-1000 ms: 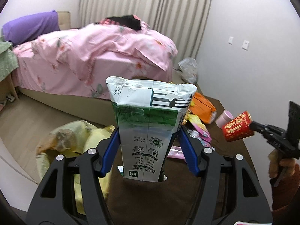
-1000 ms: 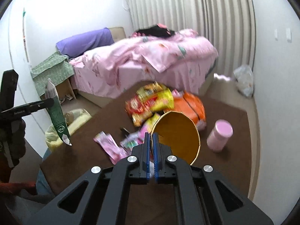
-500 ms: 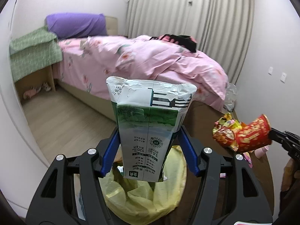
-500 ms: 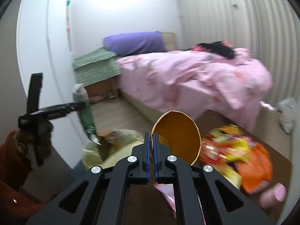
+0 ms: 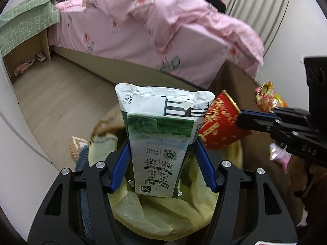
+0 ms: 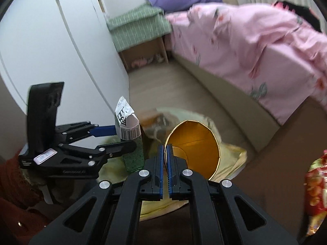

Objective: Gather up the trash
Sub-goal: 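Release the carton and red can into the yellow trash bag with both grippers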

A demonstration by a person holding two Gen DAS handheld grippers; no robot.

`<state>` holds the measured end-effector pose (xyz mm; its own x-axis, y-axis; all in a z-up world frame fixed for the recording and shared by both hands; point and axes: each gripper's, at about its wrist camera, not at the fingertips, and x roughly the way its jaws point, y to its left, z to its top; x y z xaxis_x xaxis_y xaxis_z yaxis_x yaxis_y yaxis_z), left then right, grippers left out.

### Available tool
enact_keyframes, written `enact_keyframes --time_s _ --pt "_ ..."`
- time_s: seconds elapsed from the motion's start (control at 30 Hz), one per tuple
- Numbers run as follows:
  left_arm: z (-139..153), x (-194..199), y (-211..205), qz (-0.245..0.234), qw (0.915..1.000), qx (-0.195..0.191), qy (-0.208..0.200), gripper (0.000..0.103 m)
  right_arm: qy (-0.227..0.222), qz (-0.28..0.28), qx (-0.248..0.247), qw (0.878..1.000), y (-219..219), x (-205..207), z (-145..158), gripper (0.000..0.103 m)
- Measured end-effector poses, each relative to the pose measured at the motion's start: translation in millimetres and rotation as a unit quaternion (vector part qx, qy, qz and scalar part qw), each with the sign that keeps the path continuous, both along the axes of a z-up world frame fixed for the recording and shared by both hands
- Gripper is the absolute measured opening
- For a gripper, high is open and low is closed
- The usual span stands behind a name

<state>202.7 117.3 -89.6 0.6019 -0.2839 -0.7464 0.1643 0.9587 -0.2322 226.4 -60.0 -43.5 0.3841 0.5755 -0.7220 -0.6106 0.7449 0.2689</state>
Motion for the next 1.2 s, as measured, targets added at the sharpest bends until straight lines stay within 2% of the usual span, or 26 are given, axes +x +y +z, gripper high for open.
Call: enact_keyframes --time_s 0.2,0.5,0.6,0.63,0.73,0.8,0.97,1.03,1.13,1.2 --pt "-27.2 13.7 11.5 0.009 0.9991 -0.018 0.037 0.058 0.035 0.023 -0.021 0.999 9.0 8.9 -28.4 0.006" --pt "-19.8 15.1 23.4 0.002 0.9976 -0.055 0.042 0.059 0.012 0.043 -0.053 0.998 19.4 -0.9 -32.7 0.007" --pt "-11.3 16.0 27.2 0.002 0.9972 -0.065 0.038 0.065 0.005 0.045 -0.064 0.997 19.8 -7.0 -33.3 0.008" --pt "-5.6 15.2 28.7 0.005 0.9974 -0.063 0.033 0.069 0.001 0.045 -0.069 0.997 19.6 -9.1 -33.7 0.01" --pt "8.1 12.5 30.7 0.012 0.9979 -0.061 0.018 0.072 -0.008 0.038 -0.079 0.996 19.0 -14.7 -30.9 0.03" --pt "17.2 10.9 32.2 0.022 0.9979 -0.06 0.008 0.072 -0.009 0.033 -0.07 0.997 14.2 -18.8 -25.6 0.033" --pt "40.5 4.0 28.1 0.044 0.9969 -0.058 -0.029 0.072 -0.027 0.002 -0.062 0.998 -7.4 -33.9 -7.2 0.035" --pt "50.0 1.0 18.7 0.038 0.9965 -0.058 -0.047 0.074 -0.03 -0.022 -0.055 0.998 -24.7 -41.7 0.3 0.036" --pt "54.3 -0.1 -0.9 0.009 0.9964 -0.075 -0.038 0.075 -0.044 -0.065 -0.052 0.996 -55.9 -56.3 9.2 0.043" --pt "53.8 -0.4 -19.7 -0.013 0.9964 -0.08 -0.025 0.075 -0.059 -0.101 -0.05 0.992 -81.4 -67.1 15.0 0.044"
